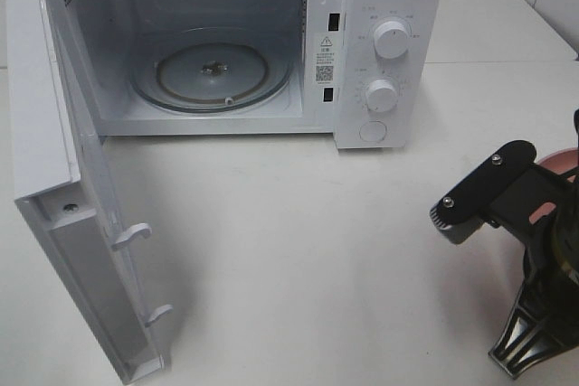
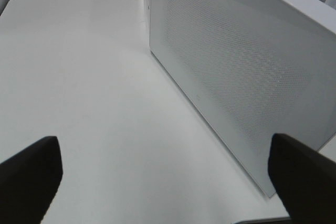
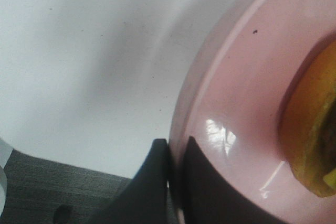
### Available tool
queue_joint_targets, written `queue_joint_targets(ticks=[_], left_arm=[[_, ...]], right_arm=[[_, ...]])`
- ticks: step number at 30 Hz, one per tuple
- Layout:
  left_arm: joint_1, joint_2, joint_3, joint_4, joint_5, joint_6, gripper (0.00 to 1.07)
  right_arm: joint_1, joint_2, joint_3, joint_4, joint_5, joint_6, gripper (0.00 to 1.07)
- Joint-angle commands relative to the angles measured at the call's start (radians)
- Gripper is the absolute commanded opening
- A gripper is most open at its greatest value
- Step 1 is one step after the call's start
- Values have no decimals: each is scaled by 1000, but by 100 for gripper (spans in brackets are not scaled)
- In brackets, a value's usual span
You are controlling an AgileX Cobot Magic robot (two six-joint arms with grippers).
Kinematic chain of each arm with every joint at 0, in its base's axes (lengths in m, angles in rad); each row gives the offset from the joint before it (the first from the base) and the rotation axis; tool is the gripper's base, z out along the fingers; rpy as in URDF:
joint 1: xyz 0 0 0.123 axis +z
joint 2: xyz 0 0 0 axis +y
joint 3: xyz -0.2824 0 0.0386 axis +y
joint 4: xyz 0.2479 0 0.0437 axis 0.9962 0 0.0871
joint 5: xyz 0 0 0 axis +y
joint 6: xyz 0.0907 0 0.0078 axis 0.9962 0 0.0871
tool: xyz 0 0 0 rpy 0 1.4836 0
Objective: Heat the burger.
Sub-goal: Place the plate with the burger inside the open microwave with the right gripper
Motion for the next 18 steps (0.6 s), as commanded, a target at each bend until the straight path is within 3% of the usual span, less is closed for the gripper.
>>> queue_joint_targets(ticks=[1,4,6,12,14,18], left_arm=[[-2,-16,2,-1,-9,1,100],[-2,-16,2,-1,-9,1,100],[-2,-16,2,-1,-9,1,100],[-2,-16,2,-1,-9,1,100],[-2,-16,2,-1,-9,1,100],[-2,-16,2,-1,-9,1,100]], right_arm=[[98,-20,4,-49,78,-5,0],[119,-20,4,-49,83,-5,0],[219,-20,4,-49,92,-3,0],[308,-20,4,-49,92,-3,0],[389,-20,4,-49,95,-4,0],[431,-20,4,-49,98,-11,0]])
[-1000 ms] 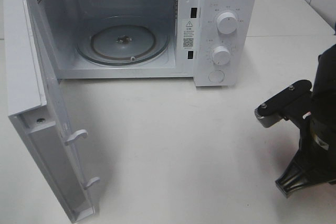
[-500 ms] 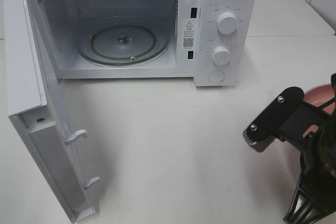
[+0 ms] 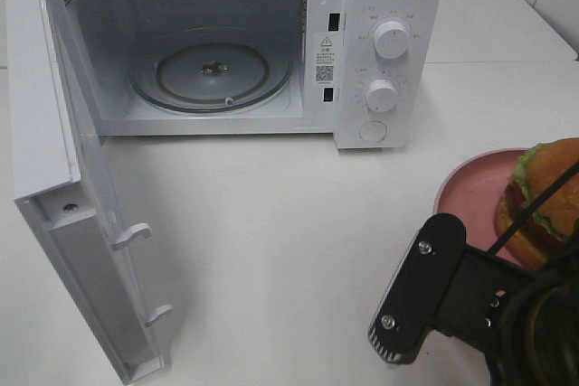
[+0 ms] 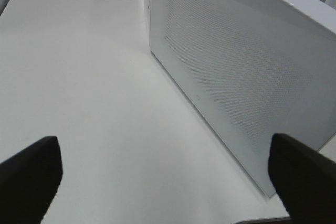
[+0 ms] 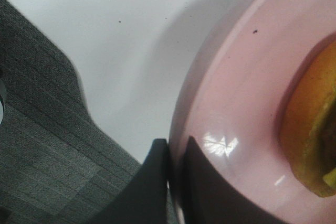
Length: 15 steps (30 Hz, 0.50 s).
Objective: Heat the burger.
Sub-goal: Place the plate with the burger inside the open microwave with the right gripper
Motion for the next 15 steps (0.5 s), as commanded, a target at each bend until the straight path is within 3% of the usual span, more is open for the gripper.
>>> queue_joint_targets(ticks=[1,7,15], left_arm=[[-2,-16,2,-1,-9,1,100],[-2,-16,2,-1,-9,1,100],[-2,-16,2,-1,-9,1,100]], right_arm=[[51,-9,4,-49,53,-13,0],[116,-9,4,-60,44,-113,0],[116,-9,4,-86,0,-235,0]])
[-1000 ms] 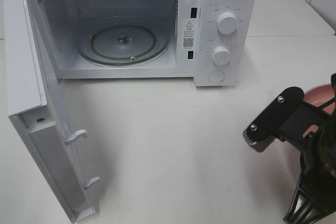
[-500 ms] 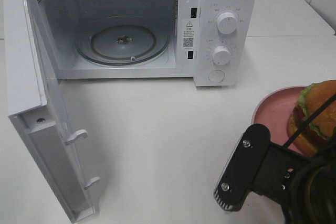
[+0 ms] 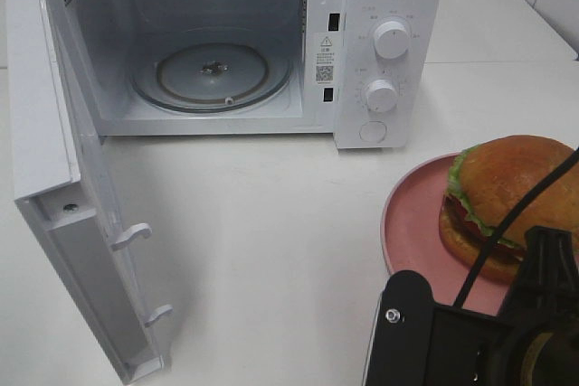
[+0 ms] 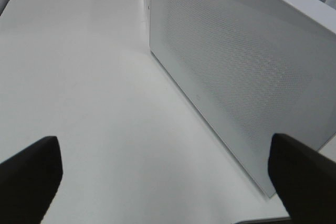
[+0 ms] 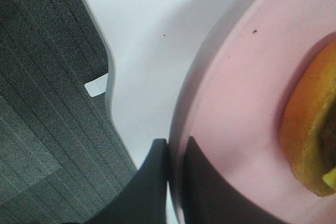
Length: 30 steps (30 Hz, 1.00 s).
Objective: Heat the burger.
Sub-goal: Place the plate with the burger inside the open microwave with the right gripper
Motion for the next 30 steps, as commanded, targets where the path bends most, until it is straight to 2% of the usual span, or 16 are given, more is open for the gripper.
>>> queue_joint_targets(ticks=[1,10,18,25,27,30], left_arm=[[-2,-16,2,-1,-9,1,100],[-2,-16,2,-1,-9,1,100],[-2,-16,2,-1,-9,1,100],[-2,-16,2,-1,-9,1,100],[-2,-16,2,-1,-9,1,100],[-2,-16,2,-1,-9,1,100]], right_arm=[[3,-9,4,-97,14,-88,0],[3,-9,-5,-123,-52,-114,0],[-2,-9,-5,-144,-204,-313,0],[-2,-9,-5,-231,-248,-359,0],[-48,-9,-5,-242,-302,-369,0],[-67,-9,-5,-242,-312,-382,0]])
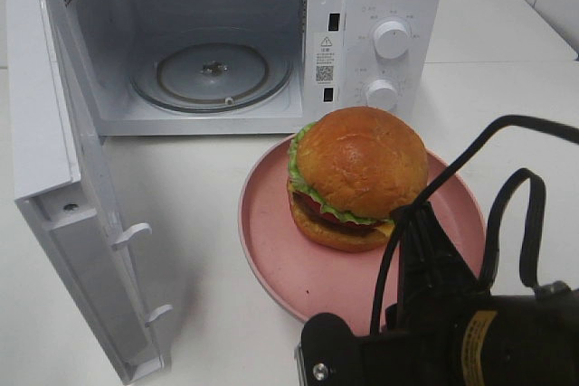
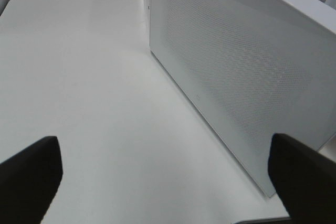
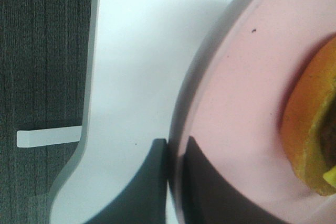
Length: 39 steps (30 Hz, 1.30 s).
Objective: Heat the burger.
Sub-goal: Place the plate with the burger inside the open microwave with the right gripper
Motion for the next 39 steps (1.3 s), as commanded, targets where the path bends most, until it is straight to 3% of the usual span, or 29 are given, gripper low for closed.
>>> queue_joint_targets(ticks=[1,5,7,10,12,15,19,23,27,39], left_arm=[[-2,-16,2,-1,-9,1,100],[-2,-16,2,-1,-9,1,100],[-2,-16,2,-1,-9,1,100],[-2,-16,2,-1,-9,1,100],[-2,-16,2,-1,-9,1,100],[-2,-16,2,-1,-9,1,100],[-2,-16,2,-1,-9,1,100],[-2,-16,2,-1,-9,1,100],[-2,-16,2,-1,-9,1,100],[-2,-16,2,-1,-9,1,100]], right_arm=[[-78,-9,-5,-64,-47,-72,0],[-133,-9,-5,-57,-77,-147,0],[-213,-9,-5,-49,-127,-278,0],[-236,-9,-5,-49,-141,-305,0],[-321,-9,-5,-44,-192,-436,0],[-337,-9,-5,-36,-202,-461,0],[-441,-9,-32,92,-260,-709,0],[-486,-9,-40,169,-279,-864,0],[-557,-9,-43,337,-300,-1138,0],[-674,-9,-43,577,-351,-1492,0]])
